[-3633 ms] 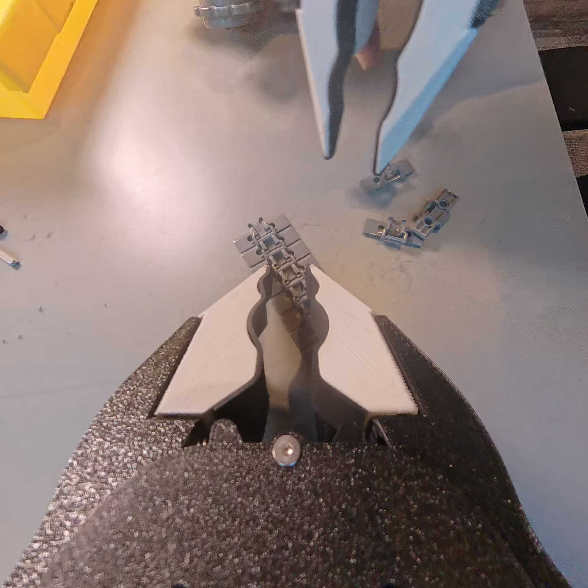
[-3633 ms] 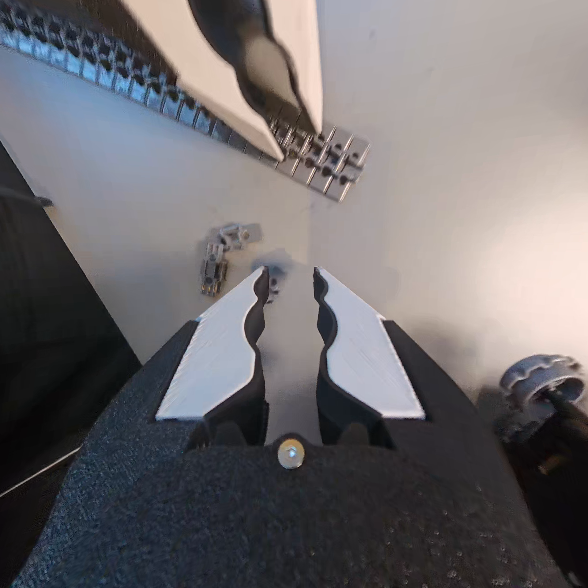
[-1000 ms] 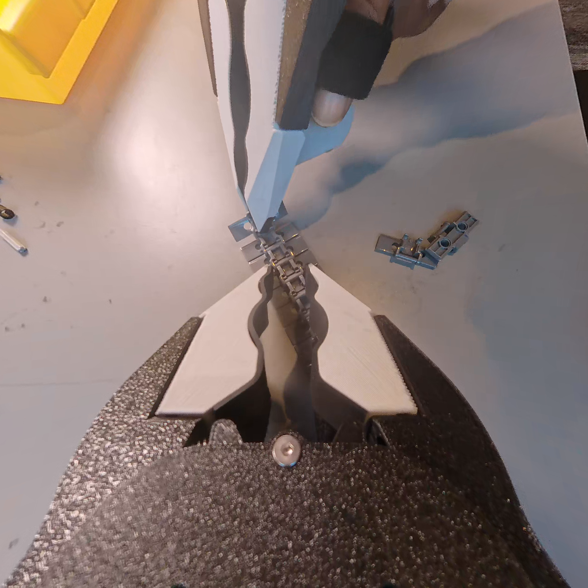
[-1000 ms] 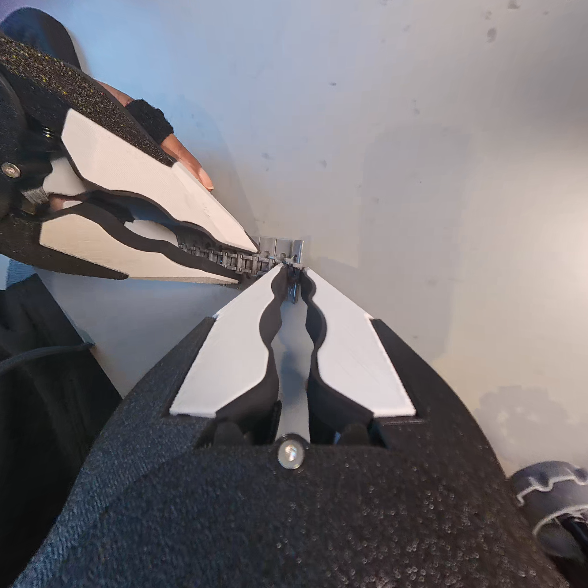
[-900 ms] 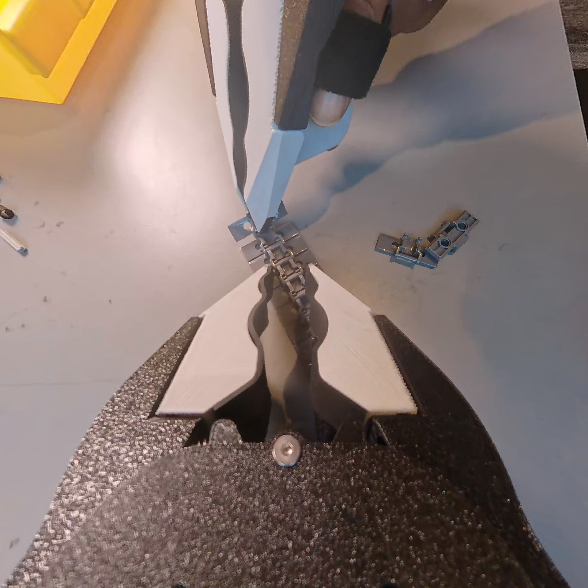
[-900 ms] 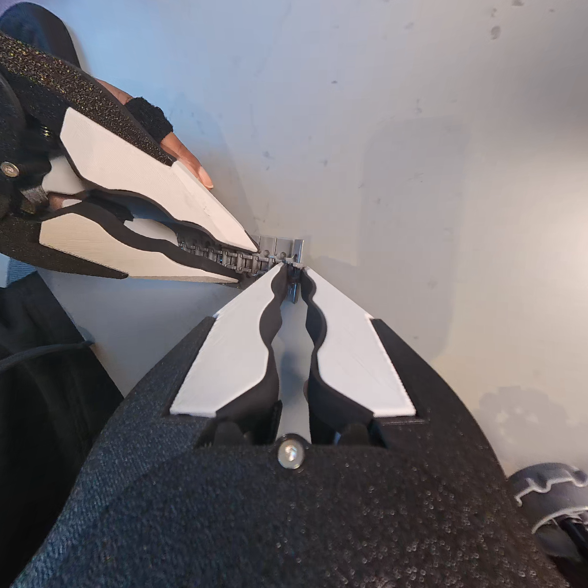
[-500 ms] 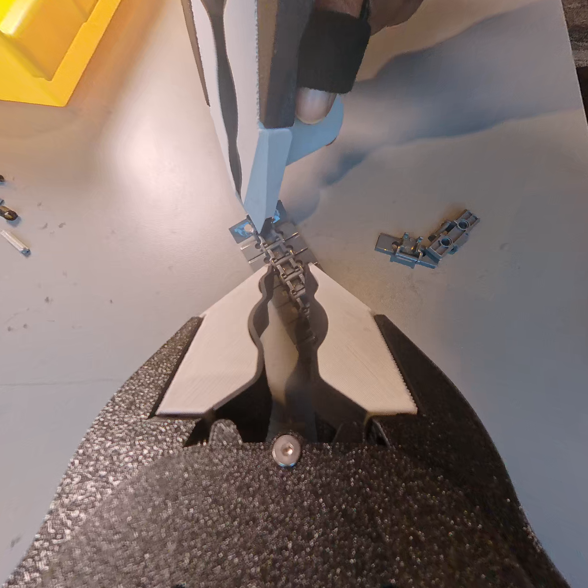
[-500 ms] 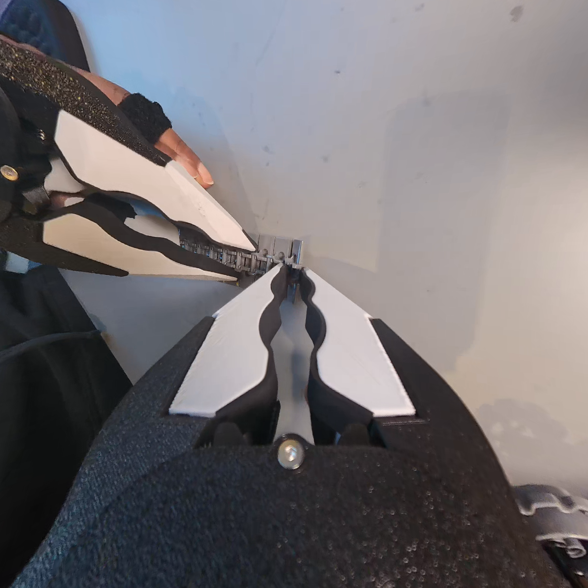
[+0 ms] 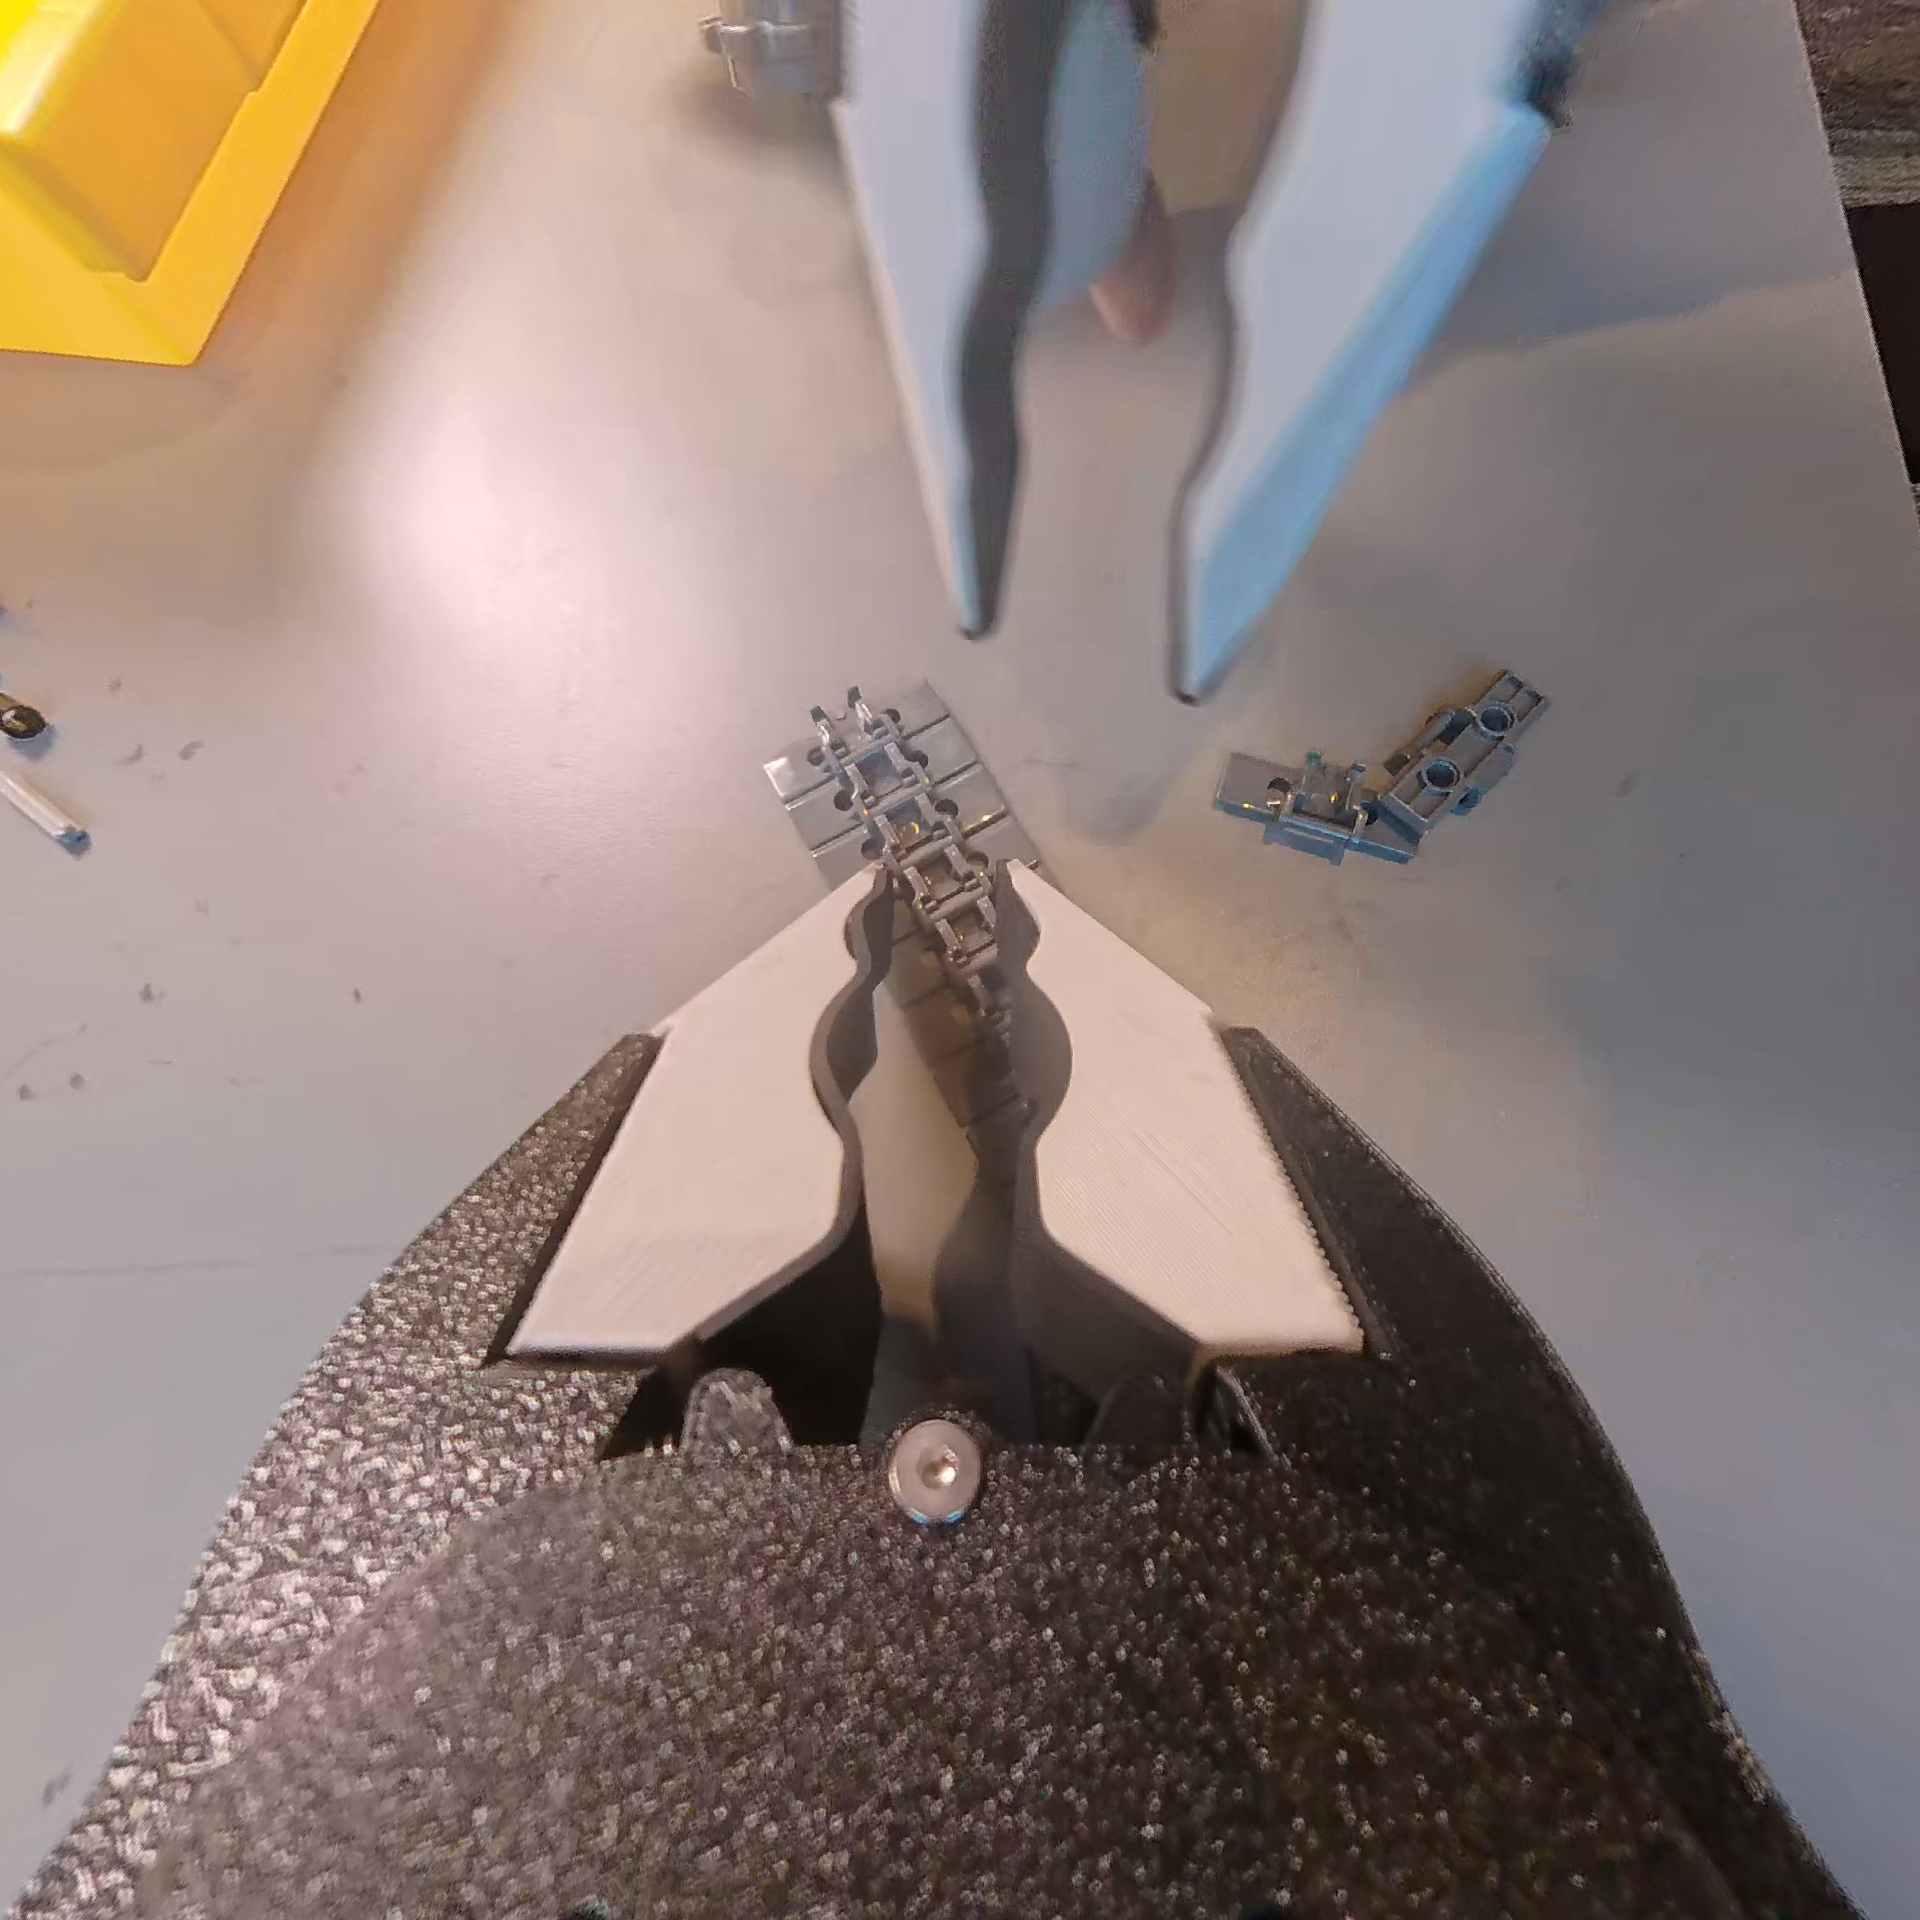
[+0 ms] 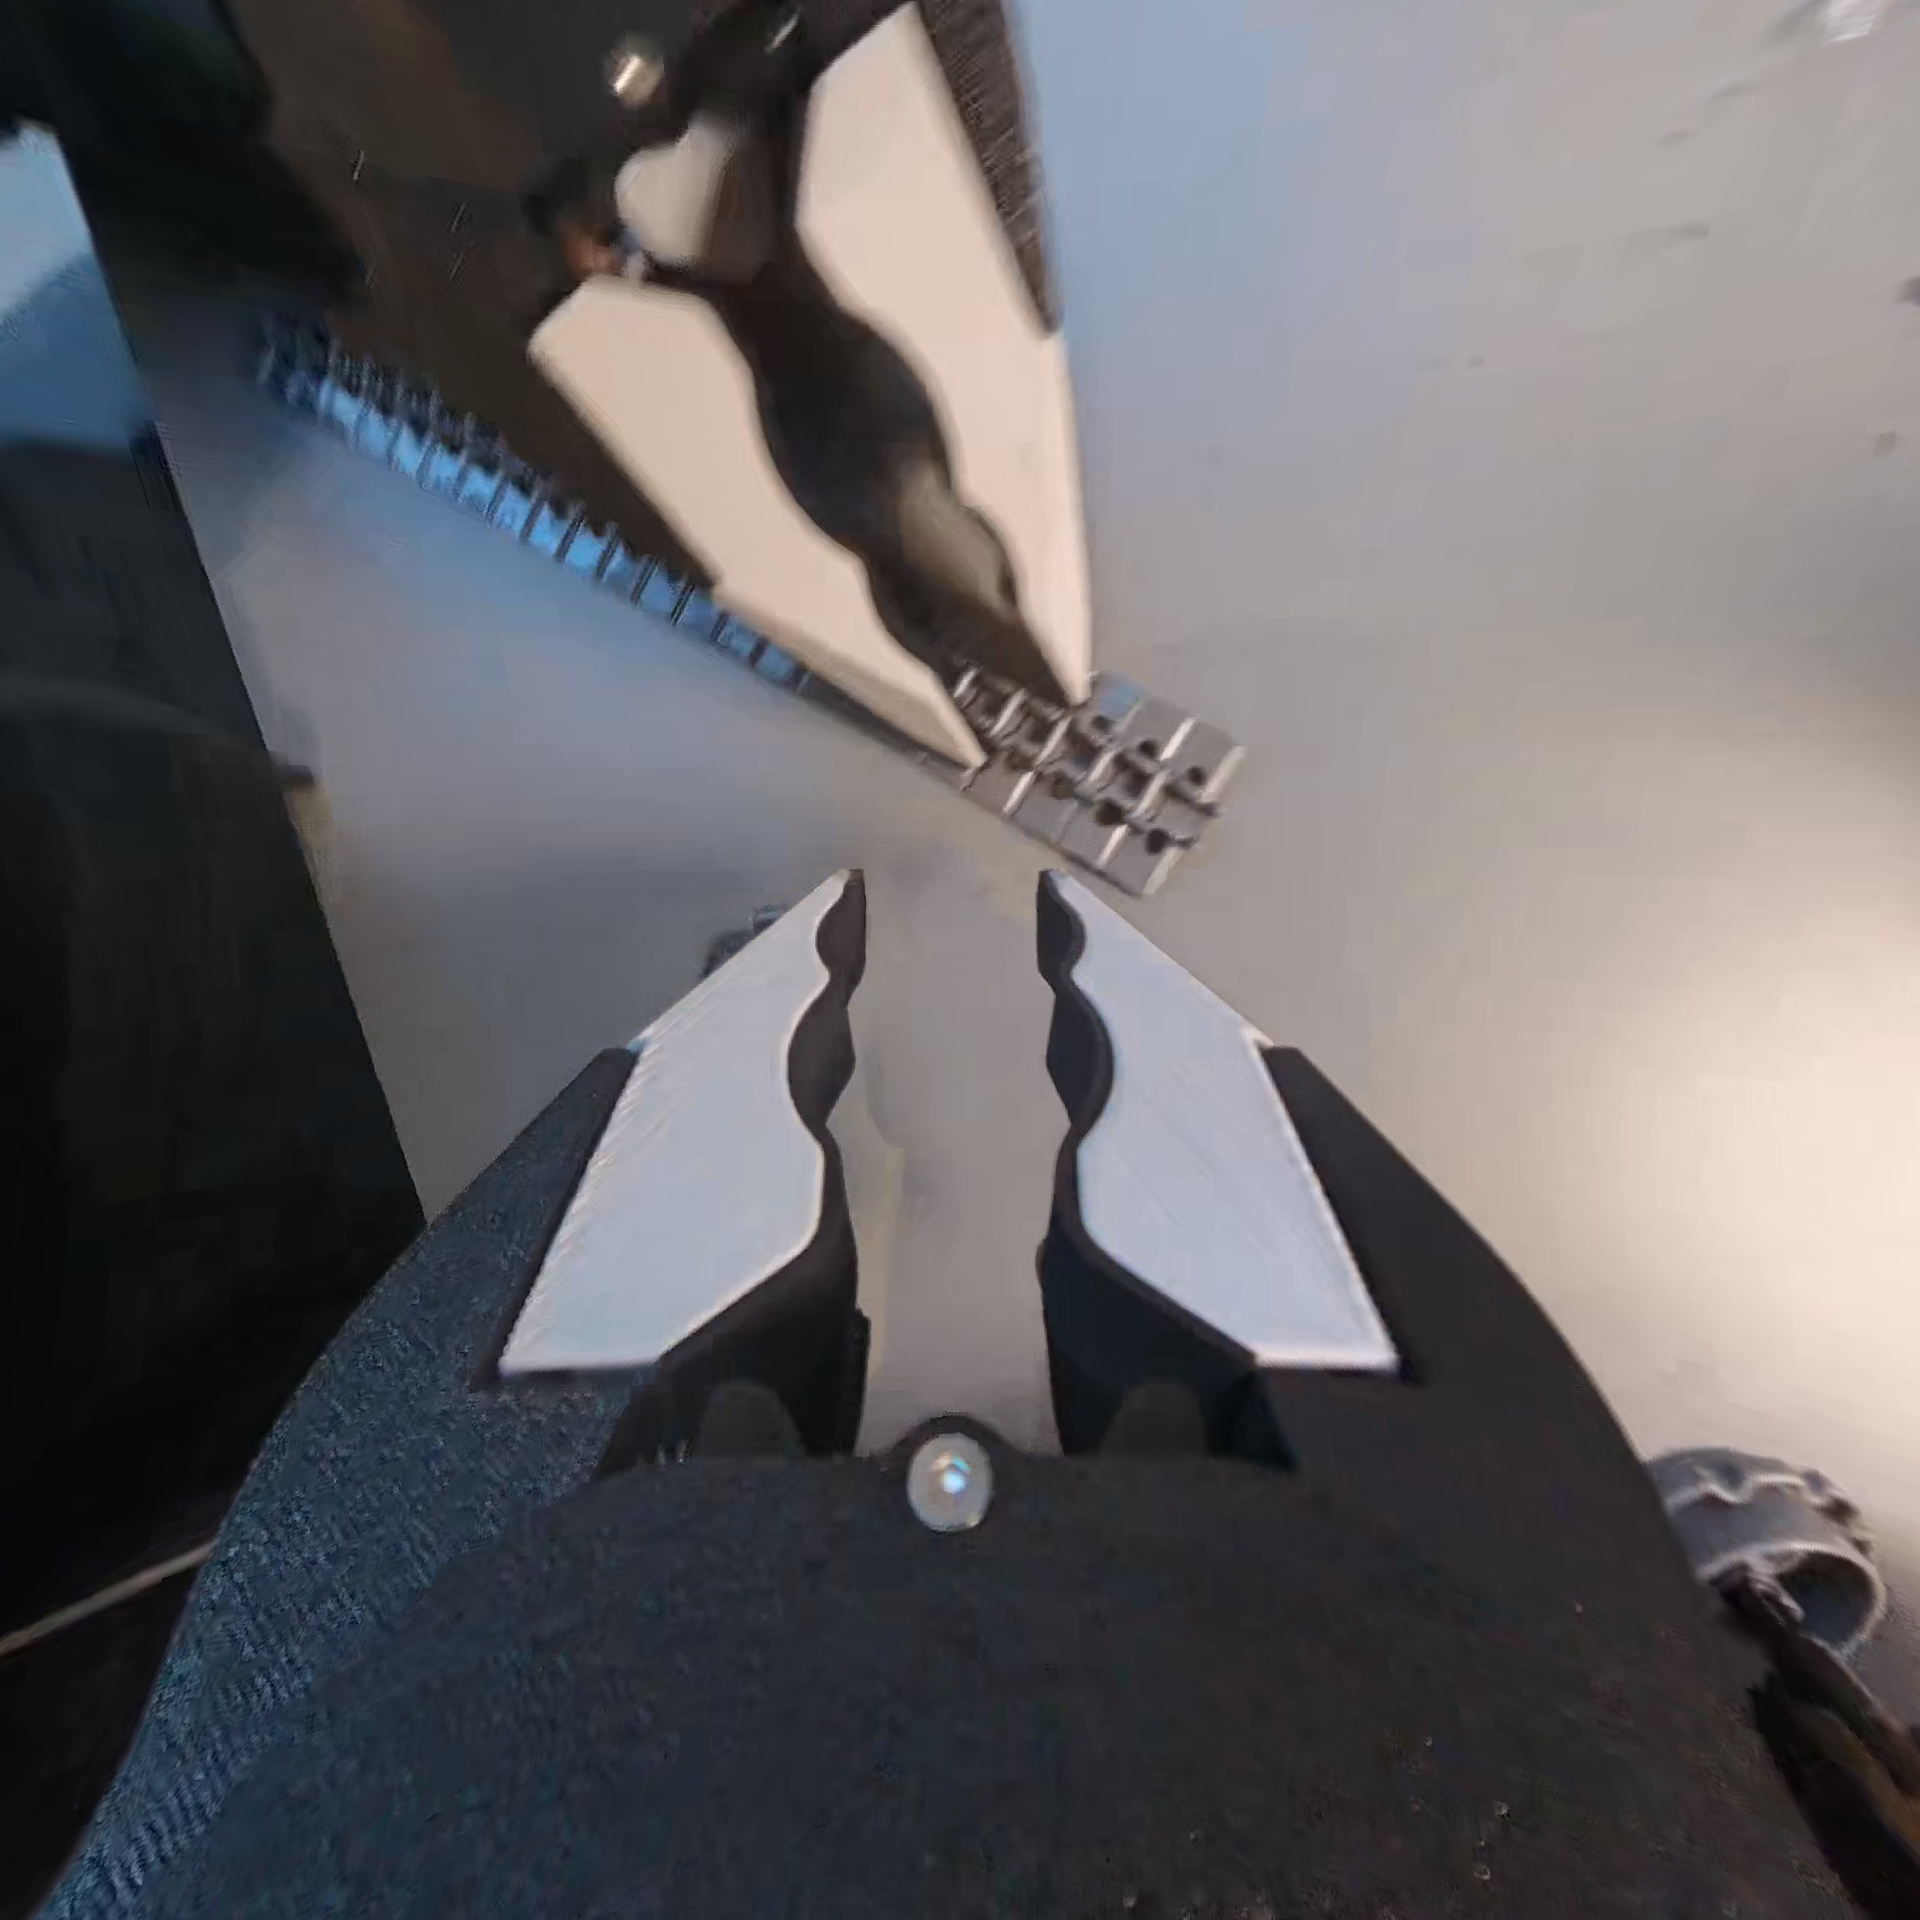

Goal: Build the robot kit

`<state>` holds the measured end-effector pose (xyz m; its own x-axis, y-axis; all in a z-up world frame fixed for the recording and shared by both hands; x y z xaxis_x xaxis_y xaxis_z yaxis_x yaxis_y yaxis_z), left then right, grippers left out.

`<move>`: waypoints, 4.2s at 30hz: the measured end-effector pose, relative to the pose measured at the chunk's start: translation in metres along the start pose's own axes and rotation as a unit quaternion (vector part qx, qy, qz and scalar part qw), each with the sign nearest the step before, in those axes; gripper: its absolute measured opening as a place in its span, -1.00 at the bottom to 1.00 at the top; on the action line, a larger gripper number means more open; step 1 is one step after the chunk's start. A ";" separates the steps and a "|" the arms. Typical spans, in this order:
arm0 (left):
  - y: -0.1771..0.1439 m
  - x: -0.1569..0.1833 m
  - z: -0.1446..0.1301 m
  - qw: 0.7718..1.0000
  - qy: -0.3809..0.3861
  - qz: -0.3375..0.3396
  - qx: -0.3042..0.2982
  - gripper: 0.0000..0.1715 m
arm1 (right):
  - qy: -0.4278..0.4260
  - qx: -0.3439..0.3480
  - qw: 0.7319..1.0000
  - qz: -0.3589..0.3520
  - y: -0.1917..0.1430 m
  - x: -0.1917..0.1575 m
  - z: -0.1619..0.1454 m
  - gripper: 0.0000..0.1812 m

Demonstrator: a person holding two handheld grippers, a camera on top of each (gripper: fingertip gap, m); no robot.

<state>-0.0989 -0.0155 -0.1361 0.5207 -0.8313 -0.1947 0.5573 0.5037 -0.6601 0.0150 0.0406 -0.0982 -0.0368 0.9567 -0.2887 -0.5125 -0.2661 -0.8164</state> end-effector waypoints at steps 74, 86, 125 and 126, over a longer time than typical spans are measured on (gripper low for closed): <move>-0.014 0.002 -0.002 0.998 -0.045 -0.031 0.023 -0.77 | 0.171 -0.032 0.985 0.012 0.008 0.048 0.023 -0.93; -0.008 0.006 -0.005 1.000 -0.018 -0.021 0.001 -0.79 | 0.135 -0.151 0.979 -0.029 0.018 0.052 0.038 -0.93; -0.008 0.009 -0.005 1.000 -0.005 -0.012 0.004 -0.81 | 0.156 -0.002 0.987 -0.026 -0.007 0.044 0.026 -0.61; -0.008 0.009 -0.004 1.000 -0.002 -0.011 0.004 -0.81 | 0.175 0.008 0.984 -0.016 -0.009 0.044 0.024 -0.60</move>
<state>-0.1011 -0.0280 -0.1359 0.5111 -0.8413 -0.1763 0.5740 0.4867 -0.6585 -0.0021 0.0878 -0.0914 0.2753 0.8646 -0.4203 -0.5225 -0.2325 -0.8204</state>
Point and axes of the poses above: each gripper's, where its closed fingertips meet, y out along the fingers, z out of its top, x = y × z across the jaws, the point moved 8 cm from there along -y, back along the fingers, and after that the axes turned 11 degrees about y, right-handed, at the moved point
